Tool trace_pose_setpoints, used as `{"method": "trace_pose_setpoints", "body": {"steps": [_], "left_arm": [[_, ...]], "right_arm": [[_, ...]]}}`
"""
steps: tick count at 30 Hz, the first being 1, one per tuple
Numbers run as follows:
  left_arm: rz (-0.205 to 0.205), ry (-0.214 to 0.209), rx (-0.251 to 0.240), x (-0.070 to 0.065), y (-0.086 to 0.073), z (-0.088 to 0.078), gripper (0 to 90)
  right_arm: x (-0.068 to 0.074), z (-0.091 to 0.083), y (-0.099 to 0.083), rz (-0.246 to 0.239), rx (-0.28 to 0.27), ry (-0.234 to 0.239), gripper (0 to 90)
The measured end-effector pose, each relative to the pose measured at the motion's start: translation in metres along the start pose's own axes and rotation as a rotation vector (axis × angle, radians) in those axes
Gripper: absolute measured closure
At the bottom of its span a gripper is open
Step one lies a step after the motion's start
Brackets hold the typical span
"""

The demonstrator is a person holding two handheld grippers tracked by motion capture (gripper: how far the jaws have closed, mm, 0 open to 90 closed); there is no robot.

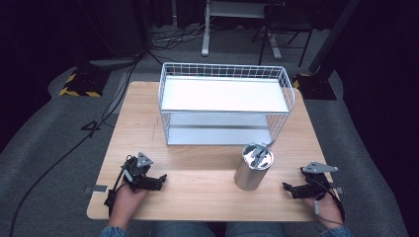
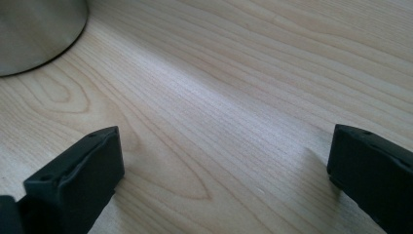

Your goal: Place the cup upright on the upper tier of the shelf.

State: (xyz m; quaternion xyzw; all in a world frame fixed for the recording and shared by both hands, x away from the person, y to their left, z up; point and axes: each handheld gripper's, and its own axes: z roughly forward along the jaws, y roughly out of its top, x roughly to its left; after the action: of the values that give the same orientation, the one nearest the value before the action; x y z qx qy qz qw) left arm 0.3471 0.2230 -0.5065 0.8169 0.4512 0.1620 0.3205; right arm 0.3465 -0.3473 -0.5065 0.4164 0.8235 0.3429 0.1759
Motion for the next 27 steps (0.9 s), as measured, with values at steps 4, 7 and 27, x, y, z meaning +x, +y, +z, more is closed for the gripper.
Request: {"method": "trace_pose_setpoints", "body": {"steps": [4, 7, 27], "left_arm": [[0.0, 0.0, 0.0, -0.0001, 0.0, 0.0, 2.2], [0.001, 0.0, -0.001, 0.0, 0.0, 0.0, 2.1], [0.005, -0.003, -0.001, 0.0001, 0.0025, 0.0024, 2.0]], "right_arm": [[0.0, -0.0004, -0.0003, -0.001, 0.001, 0.002, 0.3], [-0.0001, -0.0005, -0.0004, -0.003, 0.001, 0.003, 0.3], [0.0042, -0.0072, 0.0036, -0.001, 0.025, 0.017, 0.5]]}}
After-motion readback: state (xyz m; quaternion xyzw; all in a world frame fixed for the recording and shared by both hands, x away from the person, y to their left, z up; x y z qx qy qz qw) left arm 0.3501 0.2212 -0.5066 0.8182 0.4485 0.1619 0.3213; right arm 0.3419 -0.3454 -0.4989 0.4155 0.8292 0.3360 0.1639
